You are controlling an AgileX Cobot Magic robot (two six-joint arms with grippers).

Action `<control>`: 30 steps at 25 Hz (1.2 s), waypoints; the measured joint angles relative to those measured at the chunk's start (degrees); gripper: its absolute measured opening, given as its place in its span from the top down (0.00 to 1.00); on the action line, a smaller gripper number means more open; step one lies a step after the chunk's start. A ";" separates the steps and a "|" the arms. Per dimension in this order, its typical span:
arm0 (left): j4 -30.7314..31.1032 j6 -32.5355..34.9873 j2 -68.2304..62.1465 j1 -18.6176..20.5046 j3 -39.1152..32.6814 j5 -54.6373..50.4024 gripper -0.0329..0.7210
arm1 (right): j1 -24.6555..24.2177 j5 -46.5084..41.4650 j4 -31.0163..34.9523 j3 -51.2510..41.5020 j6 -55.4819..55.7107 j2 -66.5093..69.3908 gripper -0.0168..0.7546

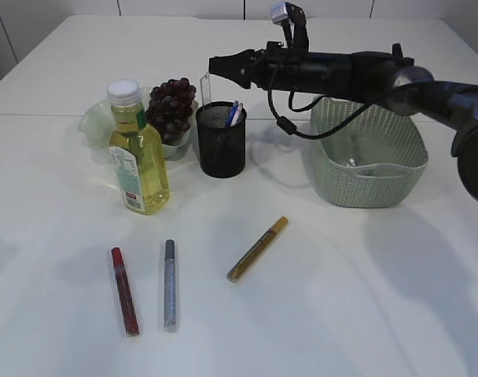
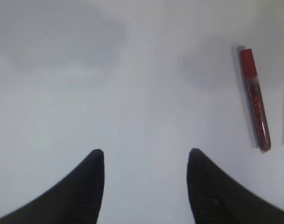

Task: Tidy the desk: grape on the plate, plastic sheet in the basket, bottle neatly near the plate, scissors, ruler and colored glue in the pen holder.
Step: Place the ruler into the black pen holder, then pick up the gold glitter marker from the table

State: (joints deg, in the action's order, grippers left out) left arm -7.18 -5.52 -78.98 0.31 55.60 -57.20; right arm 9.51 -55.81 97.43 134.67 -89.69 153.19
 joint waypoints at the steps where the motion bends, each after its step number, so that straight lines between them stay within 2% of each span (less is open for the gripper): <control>1: 0.00 0.00 0.00 0.00 0.00 0.00 0.41 | 0.00 1.19 -2.69 0.00 3.29 -1.05 0.49; 4: 0.24 0.00 0.00 0.00 0.00 0.00 0.41 | 0.00 3.26 -16.98 0.00 14.63 -5.77 0.49; 8: 1.32 0.00 0.00 0.00 0.00 0.00 0.41 | 0.00 2.86 -35.47 0.00 34.96 -14.45 0.49; 11: 1.89 0.00 0.00 0.00 0.00 0.00 0.41 | 0.00 -1.28 -48.33 0.00 49.49 -20.79 0.49; 14: 2.02 0.00 0.00 0.00 0.00 0.22 0.41 | 0.00 -8.21 -57.57 0.13 61.90 -26.19 0.49; 17: 2.02 0.00 0.00 0.00 0.00 0.72 0.41 | 0.00 -13.91 -63.09 0.37 71.42 -30.17 0.49; 23: 2.14 0.00 0.00 0.00 0.00 2.60 0.41 | 0.84 -15.59 -71.16 -1.05 83.75 -34.00 0.49; 30: 1.80 0.00 0.00 0.00 0.00 2.96 0.41 | 8.35 -15.75 -83.04 -11.39 90.35 -39.68 0.49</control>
State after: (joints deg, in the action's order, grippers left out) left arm -5.38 -5.52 -78.98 0.31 55.60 -54.24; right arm 17.86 -71.56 14.39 123.27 0.67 113.50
